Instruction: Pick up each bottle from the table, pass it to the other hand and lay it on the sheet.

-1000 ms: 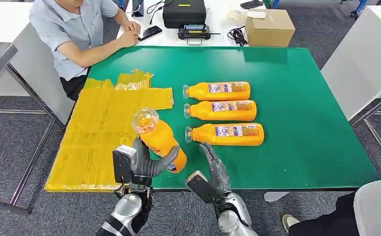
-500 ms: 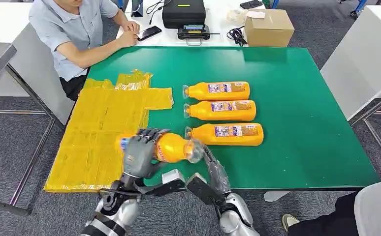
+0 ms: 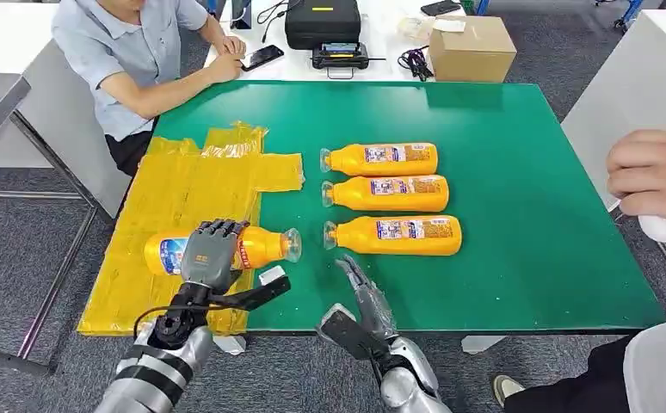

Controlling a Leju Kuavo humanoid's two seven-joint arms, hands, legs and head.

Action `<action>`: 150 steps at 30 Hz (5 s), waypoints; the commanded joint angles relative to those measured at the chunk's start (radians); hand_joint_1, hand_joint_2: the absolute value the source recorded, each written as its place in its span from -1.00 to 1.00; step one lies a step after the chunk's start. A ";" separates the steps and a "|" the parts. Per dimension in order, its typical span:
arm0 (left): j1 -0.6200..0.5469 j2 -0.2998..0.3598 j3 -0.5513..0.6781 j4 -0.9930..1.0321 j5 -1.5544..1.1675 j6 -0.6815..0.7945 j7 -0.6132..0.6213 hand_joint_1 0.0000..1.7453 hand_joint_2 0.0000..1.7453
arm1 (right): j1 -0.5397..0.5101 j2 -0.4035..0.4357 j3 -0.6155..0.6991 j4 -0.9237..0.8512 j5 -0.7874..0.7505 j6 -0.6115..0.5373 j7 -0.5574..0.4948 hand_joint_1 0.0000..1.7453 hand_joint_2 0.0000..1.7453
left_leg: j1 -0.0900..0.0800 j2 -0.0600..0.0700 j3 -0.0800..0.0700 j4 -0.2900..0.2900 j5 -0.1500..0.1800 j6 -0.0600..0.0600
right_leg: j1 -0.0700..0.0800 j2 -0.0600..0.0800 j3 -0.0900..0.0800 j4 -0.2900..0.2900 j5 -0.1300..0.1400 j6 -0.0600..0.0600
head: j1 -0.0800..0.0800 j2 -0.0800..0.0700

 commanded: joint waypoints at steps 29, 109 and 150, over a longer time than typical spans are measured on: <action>-0.169 0.034 -0.023 0.400 0.034 -0.227 -0.013 -1.00 1.00 | -0.022 -0.013 -0.045 0.005 0.010 0.008 -0.004 -1.00 1.00 | 0.001 0.001 0.011 -0.001 0.000 -0.003 | 0.001 0.001 0.011 0.000 0.000 -0.003 | 0.000 0.000; 0.378 -0.067 -0.280 -0.521 1.034 0.024 -0.503 -1.00 1.00 | 0.069 -0.238 -0.226 -0.216 0.486 -0.215 0.187 -1.00 1.00 | -0.001 0.000 0.005 -0.001 -0.003 -0.002 | 0.000 0.000 0.005 -0.001 -0.002 -0.002 | 0.000 0.000; 0.328 -0.074 -0.324 -0.445 1.013 0.005 -0.474 -1.00 1.00 | -0.275 -0.358 0.004 0.190 0.437 0.159 0.366 -1.00 1.00 | -0.001 -0.001 0.004 -0.001 0.000 -0.001 | 0.000 -0.001 0.005 -0.001 0.000 -0.001 | 0.000 0.000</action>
